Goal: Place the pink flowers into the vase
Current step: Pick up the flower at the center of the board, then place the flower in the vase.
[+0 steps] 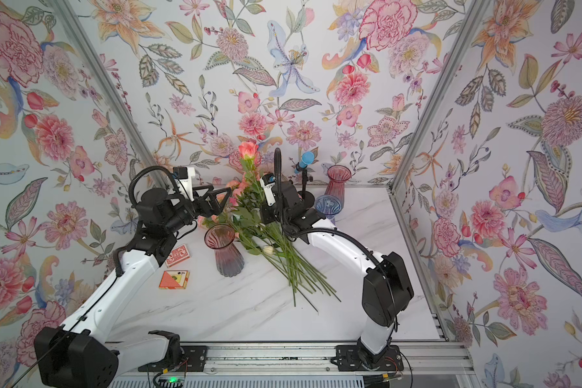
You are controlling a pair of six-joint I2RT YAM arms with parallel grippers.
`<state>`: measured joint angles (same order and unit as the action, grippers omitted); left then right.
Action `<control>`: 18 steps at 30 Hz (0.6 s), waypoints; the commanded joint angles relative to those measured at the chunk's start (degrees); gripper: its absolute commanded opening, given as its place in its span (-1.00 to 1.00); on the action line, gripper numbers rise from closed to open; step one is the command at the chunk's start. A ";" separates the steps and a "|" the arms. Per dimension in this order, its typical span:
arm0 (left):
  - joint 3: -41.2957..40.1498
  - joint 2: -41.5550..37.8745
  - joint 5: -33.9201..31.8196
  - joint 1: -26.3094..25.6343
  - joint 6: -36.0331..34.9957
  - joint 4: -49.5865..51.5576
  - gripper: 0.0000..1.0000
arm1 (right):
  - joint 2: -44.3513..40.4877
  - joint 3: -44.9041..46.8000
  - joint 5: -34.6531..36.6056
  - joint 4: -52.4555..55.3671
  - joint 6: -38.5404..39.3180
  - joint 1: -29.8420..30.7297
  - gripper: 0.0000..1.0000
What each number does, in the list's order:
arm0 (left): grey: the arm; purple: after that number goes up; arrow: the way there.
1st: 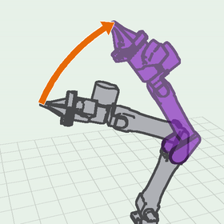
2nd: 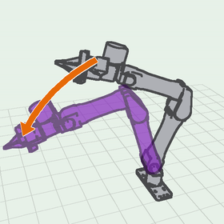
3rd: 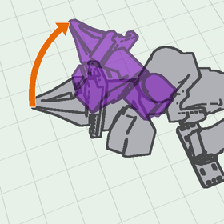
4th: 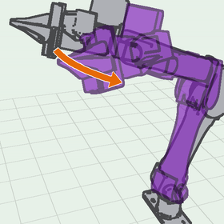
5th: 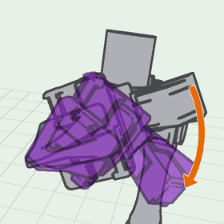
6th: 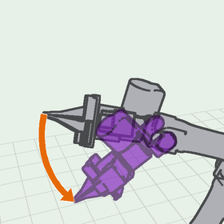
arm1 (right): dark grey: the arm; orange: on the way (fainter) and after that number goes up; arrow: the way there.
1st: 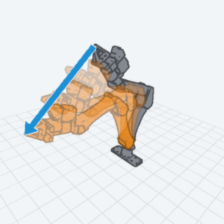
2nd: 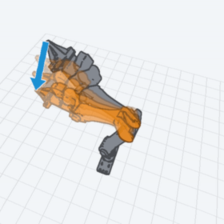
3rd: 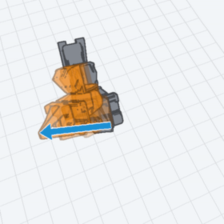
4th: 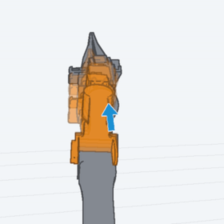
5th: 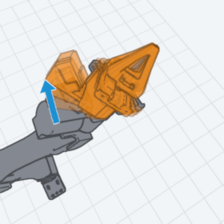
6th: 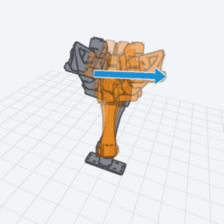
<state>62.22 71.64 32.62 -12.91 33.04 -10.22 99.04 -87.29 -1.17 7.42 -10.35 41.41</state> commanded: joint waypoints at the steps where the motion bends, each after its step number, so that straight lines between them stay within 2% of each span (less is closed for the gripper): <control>1: 3.66 2.57 2.73 -1.55 0.98 -1.87 0.93 | -3.34 0.95 -2.80 -5.23 -0.18 0.60 -0.90; 18: 6.89 11.22 8.32 -3.69 10.46 -14.43 0.69 | -5.97 3.51 -5.24 -7.42 0.76 2.18 -0.89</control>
<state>67.11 81.91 38.65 -15.79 41.08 -20.62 94.85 -84.38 -5.50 2.20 -10.26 43.09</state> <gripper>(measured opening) 0.852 0.064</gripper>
